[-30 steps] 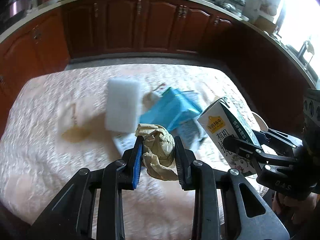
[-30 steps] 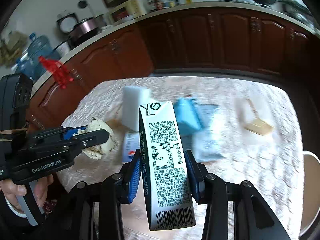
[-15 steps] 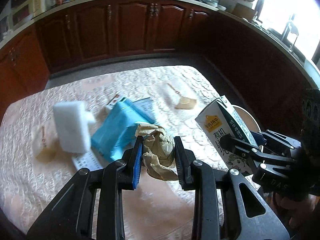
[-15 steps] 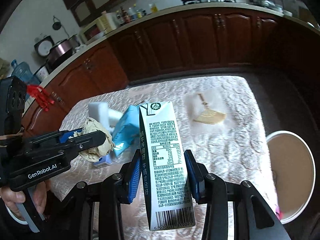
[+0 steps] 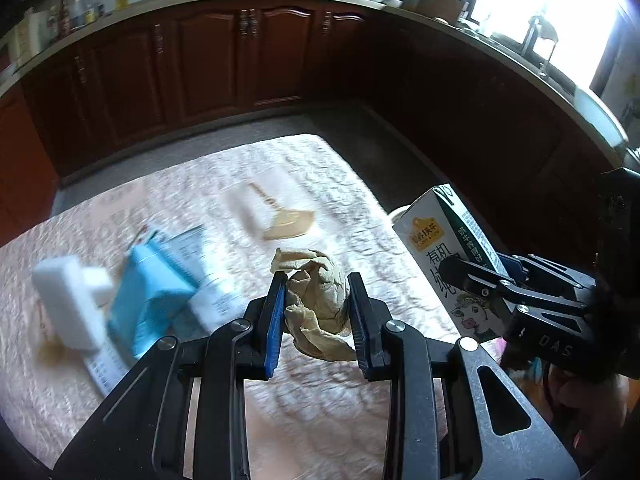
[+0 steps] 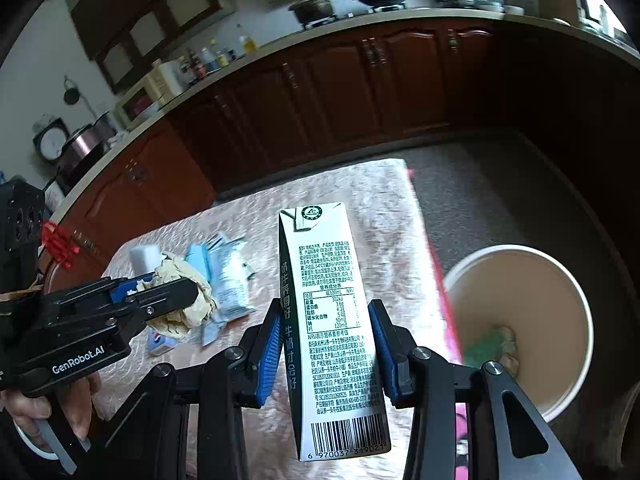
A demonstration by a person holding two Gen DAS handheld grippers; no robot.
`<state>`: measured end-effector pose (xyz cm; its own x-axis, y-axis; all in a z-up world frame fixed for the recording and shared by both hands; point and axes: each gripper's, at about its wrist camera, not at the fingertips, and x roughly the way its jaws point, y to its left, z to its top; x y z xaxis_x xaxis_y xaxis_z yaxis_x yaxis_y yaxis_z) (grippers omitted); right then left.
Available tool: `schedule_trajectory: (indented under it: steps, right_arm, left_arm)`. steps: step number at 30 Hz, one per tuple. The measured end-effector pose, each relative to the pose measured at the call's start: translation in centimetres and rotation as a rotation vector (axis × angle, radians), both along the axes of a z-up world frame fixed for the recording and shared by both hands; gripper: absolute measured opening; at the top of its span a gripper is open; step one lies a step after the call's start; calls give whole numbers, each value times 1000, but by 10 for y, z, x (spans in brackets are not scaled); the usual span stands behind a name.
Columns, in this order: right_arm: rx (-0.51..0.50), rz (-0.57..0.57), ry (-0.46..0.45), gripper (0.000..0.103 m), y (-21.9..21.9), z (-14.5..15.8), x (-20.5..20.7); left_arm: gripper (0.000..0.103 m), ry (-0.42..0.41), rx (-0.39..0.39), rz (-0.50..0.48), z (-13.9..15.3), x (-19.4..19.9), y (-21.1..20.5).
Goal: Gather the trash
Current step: 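Carry the beige paper and milk carton over the white bucket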
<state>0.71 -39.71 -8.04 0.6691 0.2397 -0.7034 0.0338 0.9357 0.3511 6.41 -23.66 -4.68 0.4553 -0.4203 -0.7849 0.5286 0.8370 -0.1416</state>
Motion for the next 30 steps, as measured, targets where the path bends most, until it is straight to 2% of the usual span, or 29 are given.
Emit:
schedule_trajectory:
  steps: [17, 30]
  right_arm:
    - [-6, -228, 47, 40, -96, -9, -24]
    - [54, -322, 172, 40, -143, -66, -26]
  left_arm:
    - [27, 61, -36, -150, -13, 3, -81]
    - [27, 105, 7, -245, -42, -1, -151]
